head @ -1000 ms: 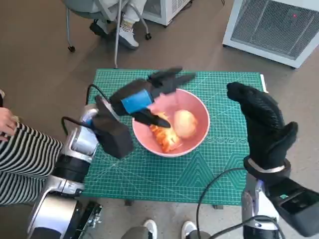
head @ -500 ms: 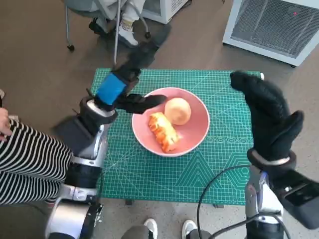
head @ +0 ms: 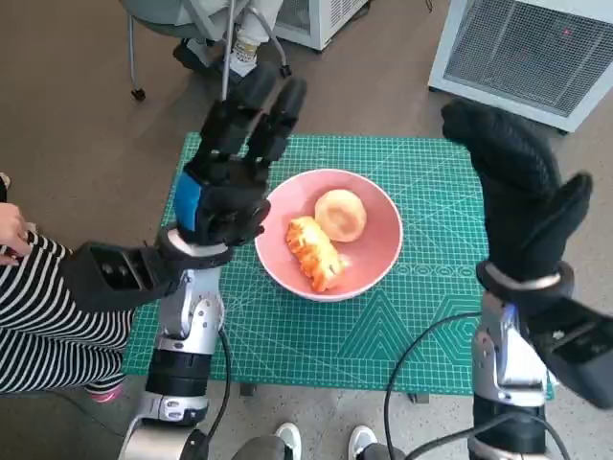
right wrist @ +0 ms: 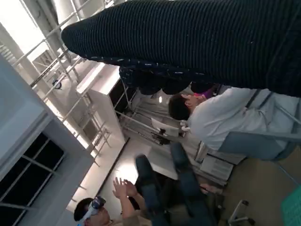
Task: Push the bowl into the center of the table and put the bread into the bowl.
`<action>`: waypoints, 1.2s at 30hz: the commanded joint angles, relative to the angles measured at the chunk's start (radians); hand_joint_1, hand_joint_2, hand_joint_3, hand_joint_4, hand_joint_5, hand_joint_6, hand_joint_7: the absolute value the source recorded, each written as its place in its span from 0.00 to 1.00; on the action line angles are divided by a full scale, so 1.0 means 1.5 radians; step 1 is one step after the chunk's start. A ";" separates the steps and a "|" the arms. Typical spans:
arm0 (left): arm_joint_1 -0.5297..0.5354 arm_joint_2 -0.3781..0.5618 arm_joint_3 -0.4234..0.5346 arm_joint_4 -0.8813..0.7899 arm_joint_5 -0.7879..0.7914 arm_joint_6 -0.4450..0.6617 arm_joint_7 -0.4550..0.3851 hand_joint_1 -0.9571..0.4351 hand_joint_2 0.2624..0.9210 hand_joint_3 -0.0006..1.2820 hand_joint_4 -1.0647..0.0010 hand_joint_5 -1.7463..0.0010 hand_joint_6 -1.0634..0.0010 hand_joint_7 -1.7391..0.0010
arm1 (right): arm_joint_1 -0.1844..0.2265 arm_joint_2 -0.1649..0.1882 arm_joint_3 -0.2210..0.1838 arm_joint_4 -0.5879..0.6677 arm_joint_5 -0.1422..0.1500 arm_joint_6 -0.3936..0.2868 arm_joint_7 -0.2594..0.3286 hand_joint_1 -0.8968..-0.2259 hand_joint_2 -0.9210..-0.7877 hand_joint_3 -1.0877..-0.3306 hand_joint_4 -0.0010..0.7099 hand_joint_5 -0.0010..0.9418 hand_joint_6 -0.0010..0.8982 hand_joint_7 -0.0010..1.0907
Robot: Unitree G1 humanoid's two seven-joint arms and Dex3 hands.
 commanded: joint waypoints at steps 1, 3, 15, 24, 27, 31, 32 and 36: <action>-0.005 -0.009 0.015 0.016 0.022 -0.035 0.007 0.21 1.00 0.21 0.85 0.99 0.91 0.77 | -0.012 -0.008 -0.006 0.022 0.008 0.017 0.005 0.34 0.00 0.52 0.21 0.01 0.09 0.42; -0.004 -0.012 0.017 0.021 0.025 -0.042 0.009 0.21 1.00 0.22 0.85 0.99 0.90 0.78 | -0.017 -0.009 -0.006 0.025 0.008 0.019 0.006 0.34 0.00 0.52 0.21 0.01 0.10 0.42; -0.009 -0.016 0.028 0.054 0.062 -0.093 0.024 0.21 1.00 0.22 0.85 1.00 0.84 0.83 | -0.027 -0.014 -0.009 0.041 0.013 0.028 0.016 0.31 0.00 0.57 0.21 0.00 0.11 0.40; -0.012 -0.014 0.033 0.060 0.059 -0.097 0.026 0.21 1.00 0.22 0.83 0.99 0.81 0.83 | -0.024 -0.014 -0.009 0.044 0.013 0.032 0.018 0.31 0.00 0.58 0.21 0.00 0.11 0.40; -0.014 -0.014 0.034 0.062 0.057 -0.094 0.023 0.21 1.00 0.22 0.83 0.99 0.81 0.84 | -0.023 -0.014 -0.010 0.044 0.013 0.033 0.018 0.31 0.00 0.58 0.21 0.00 0.11 0.39; -0.016 -0.013 0.036 0.068 0.049 -0.088 0.017 0.21 1.00 0.22 0.82 0.99 0.81 0.84 | -0.021 -0.015 -0.010 0.040 0.013 0.038 0.016 0.31 0.00 0.57 0.21 0.00 0.11 0.39; -0.017 -0.013 0.036 0.070 0.048 -0.088 0.016 0.21 1.00 0.22 0.82 0.99 0.81 0.84 | -0.020 -0.015 -0.010 0.039 0.013 0.039 0.015 0.31 0.00 0.57 0.21 0.00 0.11 0.39; -0.017 -0.014 0.035 0.070 0.044 -0.080 0.011 0.21 1.00 0.22 0.82 0.99 0.80 0.85 | -0.018 -0.015 -0.011 0.036 0.014 0.042 0.015 0.32 0.00 0.57 0.21 0.00 0.11 0.39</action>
